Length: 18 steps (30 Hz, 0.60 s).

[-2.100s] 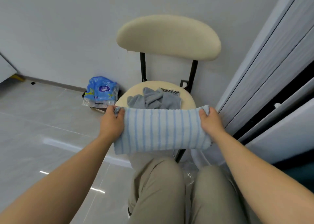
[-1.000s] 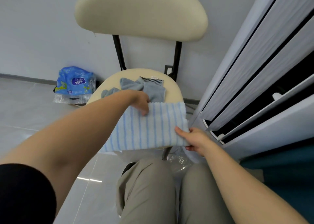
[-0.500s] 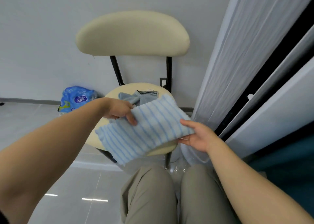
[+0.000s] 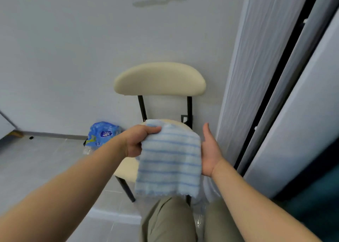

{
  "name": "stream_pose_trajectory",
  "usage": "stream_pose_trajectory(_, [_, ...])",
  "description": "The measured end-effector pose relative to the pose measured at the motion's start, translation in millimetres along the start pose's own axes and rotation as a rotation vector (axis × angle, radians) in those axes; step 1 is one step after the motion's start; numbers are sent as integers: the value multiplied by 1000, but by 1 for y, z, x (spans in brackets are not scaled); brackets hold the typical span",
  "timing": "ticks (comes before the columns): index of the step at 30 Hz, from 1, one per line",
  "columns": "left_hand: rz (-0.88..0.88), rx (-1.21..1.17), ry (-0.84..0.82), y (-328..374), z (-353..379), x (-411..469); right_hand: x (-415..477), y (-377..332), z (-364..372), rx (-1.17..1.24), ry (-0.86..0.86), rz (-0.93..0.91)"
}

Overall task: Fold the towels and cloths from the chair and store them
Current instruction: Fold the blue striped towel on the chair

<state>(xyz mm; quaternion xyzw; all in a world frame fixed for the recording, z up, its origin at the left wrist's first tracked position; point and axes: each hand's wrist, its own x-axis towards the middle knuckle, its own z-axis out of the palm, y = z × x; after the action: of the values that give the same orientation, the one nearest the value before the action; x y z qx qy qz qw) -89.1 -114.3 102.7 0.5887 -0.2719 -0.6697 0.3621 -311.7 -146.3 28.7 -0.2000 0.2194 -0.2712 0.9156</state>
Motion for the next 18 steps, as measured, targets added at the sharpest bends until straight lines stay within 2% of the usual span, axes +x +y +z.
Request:
stream_pose_trajectory(2, [-31,-3,47,-7,-2,-1,-6,-8,9,-60,89,27])
stream_pose_trajectory(6, [-50,-39,67,-10,2,-10,-18,-26,22,-396,305,-9])
stream_pose_trajectory(11, [-51,-137,84,0,7,-21,-25,-43,33,-460,349,-34])
stream_pose_trajectory(15, [-184,-79,124,-6,9,-22,-25,-47,31,-552,421,69])
stream_pose_trajectory(18, [-171,-45,132,-5,12,-24,-21,-49,30,-613,464,119])
